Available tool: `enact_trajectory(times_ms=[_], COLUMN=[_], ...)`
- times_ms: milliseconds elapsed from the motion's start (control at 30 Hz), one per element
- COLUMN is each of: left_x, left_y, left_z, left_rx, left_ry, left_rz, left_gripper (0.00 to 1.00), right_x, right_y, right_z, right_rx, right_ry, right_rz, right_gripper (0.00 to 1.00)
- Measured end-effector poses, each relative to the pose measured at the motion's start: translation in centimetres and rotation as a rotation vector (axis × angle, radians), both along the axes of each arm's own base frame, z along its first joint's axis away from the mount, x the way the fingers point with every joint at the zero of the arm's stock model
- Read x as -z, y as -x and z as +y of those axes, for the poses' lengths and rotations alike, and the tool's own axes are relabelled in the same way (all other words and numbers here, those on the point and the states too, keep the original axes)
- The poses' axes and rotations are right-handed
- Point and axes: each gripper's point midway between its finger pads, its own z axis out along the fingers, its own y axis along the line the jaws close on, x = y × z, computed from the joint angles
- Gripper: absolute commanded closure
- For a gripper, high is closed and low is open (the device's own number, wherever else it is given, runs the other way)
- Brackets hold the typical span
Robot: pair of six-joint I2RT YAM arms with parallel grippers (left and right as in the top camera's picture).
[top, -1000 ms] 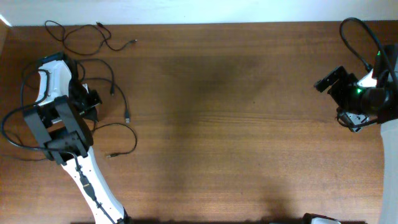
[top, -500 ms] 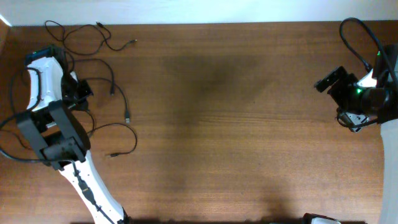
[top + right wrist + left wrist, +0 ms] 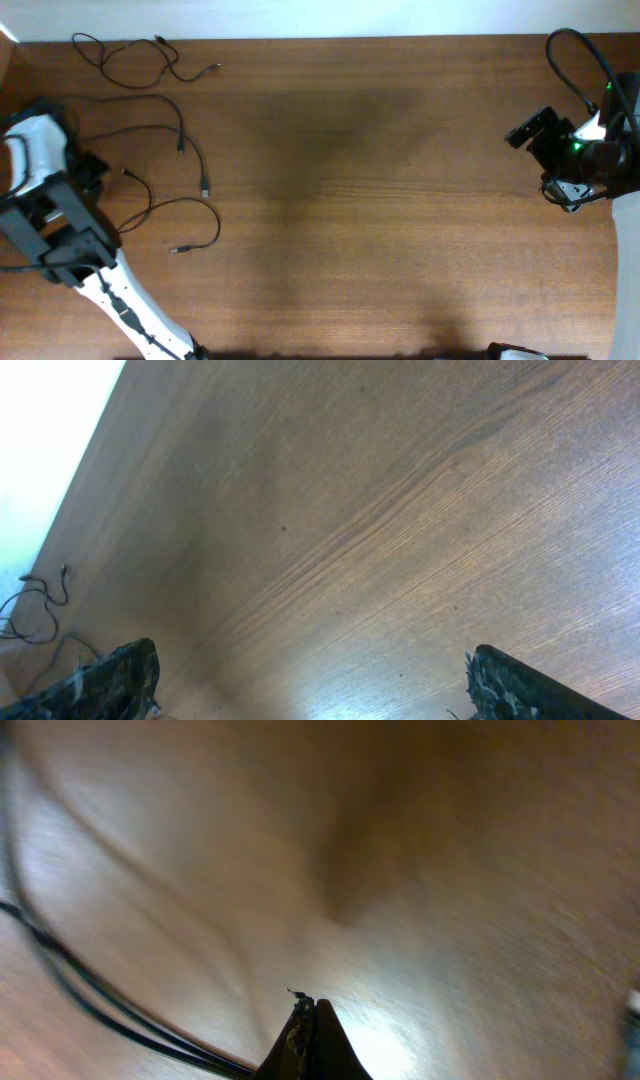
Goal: Untangle cables
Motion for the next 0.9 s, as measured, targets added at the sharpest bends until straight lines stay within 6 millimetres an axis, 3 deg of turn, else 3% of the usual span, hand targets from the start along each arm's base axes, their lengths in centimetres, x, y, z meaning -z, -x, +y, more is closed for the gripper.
enact_trajectory(times_ms=[133,233,400,467,533,567,633,900], left_x=[-1.0,-3.1,-9.8,-10.6,-10.4,-9.6,-8.3,-0.3], left_y=[1.9,2.3,3.5,5.0,6.7,8.3,9.6,12.4], left_z=[3.0,4.4,7.9,9.1,10.1,10.5,10.8,10.6], left_rx=[-0.082,-0.113,-0.224,-0.267,-0.303,-0.337,-0.376,-0.397], left_ry=[-0.016,-0.055,-0.185,-0.213,-0.227,-0.226,-0.231,-0.255], left_rz=[-0.028,-0.083,-0.234,-0.231,-0.203,-0.167,-0.139,-0.091], left_gripper=[1.00,1.00,1.00,1.00,1.00,1.00,1.00,1.00], right_x=[-0.1,0.4,2.0,2.3,2.3,2.3,2.3,2.3], right_y=[-0.3,-0.5,-1.1,-1.2,-1.4,-1.5,-1.6,-1.6], right_z=[-0.1,-0.1,-0.2,-0.2,-0.3,-0.3,-0.3,-0.3], right_rx=[0.000,0.000,0.000,0.000,0.000,0.000,0.000,0.000], right_ry=[0.002,-0.001,-0.012,-0.014,-0.013,-0.013,-0.012,-0.012], right_rz=[-0.010,0.007,0.060,0.069,0.066,0.063,0.059,0.059], right_gripper=[0.01,0.01,0.01,0.01,0.01,0.01,0.01,0.01])
